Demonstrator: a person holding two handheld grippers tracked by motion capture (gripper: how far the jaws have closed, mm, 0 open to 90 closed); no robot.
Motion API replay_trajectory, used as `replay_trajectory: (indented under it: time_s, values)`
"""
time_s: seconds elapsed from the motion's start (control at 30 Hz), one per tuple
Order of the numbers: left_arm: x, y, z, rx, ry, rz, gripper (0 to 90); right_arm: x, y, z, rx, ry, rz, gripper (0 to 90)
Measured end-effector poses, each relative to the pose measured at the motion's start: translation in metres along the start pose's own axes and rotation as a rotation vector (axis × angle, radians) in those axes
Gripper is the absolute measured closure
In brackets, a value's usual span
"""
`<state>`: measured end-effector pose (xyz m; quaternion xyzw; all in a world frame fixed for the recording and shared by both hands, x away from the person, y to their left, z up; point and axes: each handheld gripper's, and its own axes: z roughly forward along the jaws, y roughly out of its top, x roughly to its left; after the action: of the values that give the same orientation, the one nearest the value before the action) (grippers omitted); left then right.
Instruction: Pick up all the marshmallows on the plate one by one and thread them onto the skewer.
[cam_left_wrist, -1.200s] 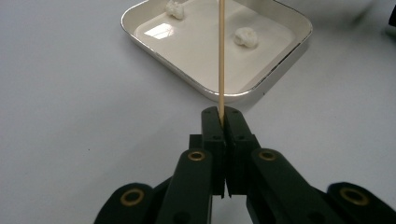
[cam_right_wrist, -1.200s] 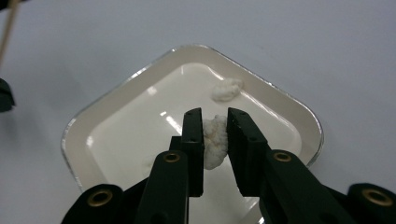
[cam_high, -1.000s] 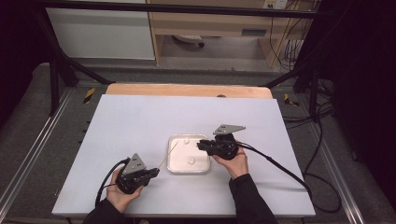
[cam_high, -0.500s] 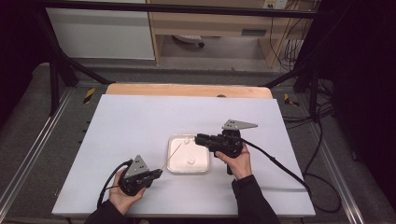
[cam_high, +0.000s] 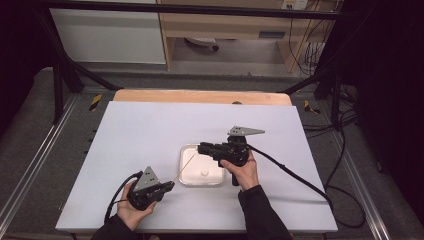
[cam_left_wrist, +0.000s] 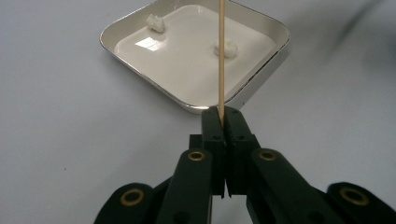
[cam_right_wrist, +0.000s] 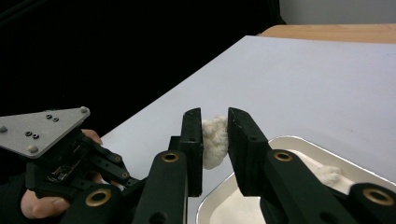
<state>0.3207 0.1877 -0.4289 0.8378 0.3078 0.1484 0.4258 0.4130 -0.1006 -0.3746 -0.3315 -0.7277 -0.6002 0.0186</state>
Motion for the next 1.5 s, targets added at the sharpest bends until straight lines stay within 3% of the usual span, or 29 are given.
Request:
replay_trajectory:
  time_s: [0.6,1.5]
  values:
    - [-0.001,0.0,0.001,0.001,-0.001,0.003,88.6,-0.001,-0.007,0.009,0.017,0.042,0.037,77.6]
    - [-0.004,-0.003,0.004,-0.013,0.008,-0.021,88.8,0.007,-0.019,0.017,-0.033,0.093,0.075,81.6]
